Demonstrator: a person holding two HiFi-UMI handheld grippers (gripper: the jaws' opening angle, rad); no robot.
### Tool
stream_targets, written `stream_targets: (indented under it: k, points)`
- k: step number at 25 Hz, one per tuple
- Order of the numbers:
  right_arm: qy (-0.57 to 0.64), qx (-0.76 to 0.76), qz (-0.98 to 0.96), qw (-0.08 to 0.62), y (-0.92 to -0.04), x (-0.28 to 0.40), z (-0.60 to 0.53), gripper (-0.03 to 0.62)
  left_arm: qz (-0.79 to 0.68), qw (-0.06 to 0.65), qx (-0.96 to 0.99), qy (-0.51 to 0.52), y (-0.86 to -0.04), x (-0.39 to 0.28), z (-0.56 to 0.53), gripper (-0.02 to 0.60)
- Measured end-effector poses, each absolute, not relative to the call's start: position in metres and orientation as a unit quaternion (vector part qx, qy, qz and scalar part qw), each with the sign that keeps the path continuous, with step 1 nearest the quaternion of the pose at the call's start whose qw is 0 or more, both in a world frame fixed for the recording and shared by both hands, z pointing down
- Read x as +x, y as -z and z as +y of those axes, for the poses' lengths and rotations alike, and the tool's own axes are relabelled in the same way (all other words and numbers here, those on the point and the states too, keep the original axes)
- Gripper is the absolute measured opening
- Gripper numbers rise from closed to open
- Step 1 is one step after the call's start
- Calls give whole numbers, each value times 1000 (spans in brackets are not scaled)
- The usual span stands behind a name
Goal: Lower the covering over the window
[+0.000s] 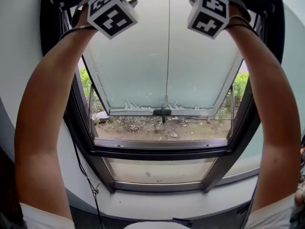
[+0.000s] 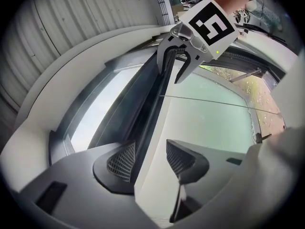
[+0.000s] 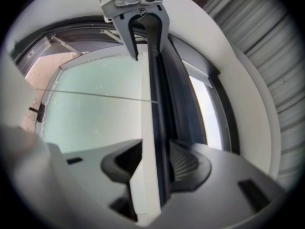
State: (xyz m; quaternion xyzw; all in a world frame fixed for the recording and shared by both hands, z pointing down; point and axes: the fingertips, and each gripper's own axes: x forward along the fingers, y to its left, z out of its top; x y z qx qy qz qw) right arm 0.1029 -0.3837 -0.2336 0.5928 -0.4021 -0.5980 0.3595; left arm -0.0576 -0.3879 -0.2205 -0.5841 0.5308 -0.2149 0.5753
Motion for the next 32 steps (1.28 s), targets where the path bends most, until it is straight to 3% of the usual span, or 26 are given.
stream_targets:
  k: [18, 28, 32]
  points:
    - [561, 576, -405, 436, 229, 106, -397, 171, 518, 574, -583, 250, 233, -43, -396, 209]
    - [558, 575, -416, 431, 221, 104, -394, 80, 504, 561, -602, 263, 215, -41, -399, 206]
    - [552, 571, -420, 439, 211, 104, -394, 77, 496, 566, -594, 284, 204, -41, -399, 206]
